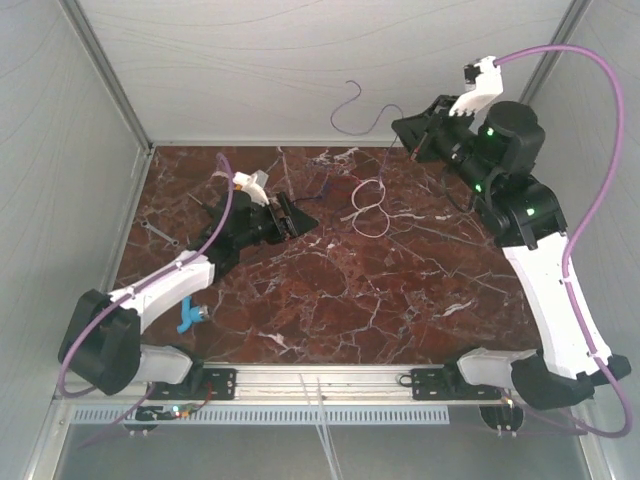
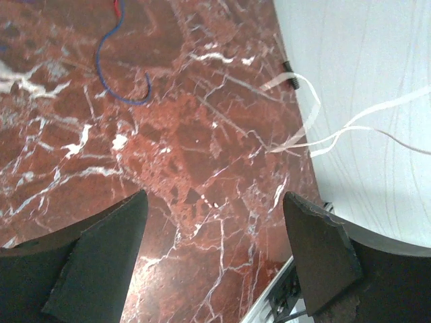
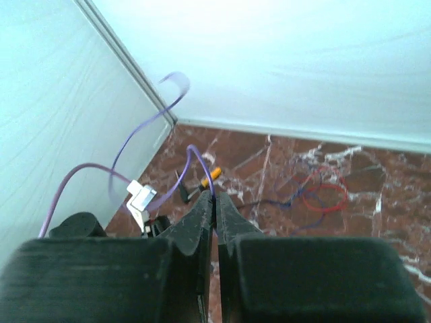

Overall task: Zip-tie the wires
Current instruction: Untie the cable at the center of the board.

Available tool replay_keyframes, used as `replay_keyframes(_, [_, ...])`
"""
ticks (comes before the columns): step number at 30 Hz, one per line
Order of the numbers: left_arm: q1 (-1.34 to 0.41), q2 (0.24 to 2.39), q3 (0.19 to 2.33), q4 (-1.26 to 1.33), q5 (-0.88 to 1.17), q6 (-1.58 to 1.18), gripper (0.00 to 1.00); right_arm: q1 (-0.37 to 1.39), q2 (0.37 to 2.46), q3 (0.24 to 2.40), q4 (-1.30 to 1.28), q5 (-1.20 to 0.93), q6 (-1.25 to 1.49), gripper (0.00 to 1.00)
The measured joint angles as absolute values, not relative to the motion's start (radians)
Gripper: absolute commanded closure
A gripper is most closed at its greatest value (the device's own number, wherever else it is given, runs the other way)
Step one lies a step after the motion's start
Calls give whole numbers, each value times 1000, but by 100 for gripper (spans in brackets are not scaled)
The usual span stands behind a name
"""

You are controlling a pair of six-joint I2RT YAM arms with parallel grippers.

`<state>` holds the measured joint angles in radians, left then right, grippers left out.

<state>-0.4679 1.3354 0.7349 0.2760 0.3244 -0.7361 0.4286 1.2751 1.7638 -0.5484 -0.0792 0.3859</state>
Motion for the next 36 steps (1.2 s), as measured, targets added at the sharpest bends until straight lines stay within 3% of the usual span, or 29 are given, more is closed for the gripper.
replay_keyframes(15, [-480,1221,756,284,416,-594,19,426,1386,1561,-538,-56,356,100])
replay_keyframes(23, [-505,1398,758,395,539,-525,17,426,1370,1573,-526,-95,363,100])
replay_keyframes(30, [-538,1594,900,442,582,-517,20,426,1359,1584,-529,-103,364,100])
replay_keyframes(33, [-574,1658,987,457,580,-516,28,426,1350,1589,-529,-103,364,100])
replay_keyframes(34, [-586,1678,1015,463,577,-516,36,426,1346,1589,-529,-102,364,100])
replay_keyframes(36, [-604,1711,1057,470,561,-514,60,425,1338,1589,-529,-102,364,100])
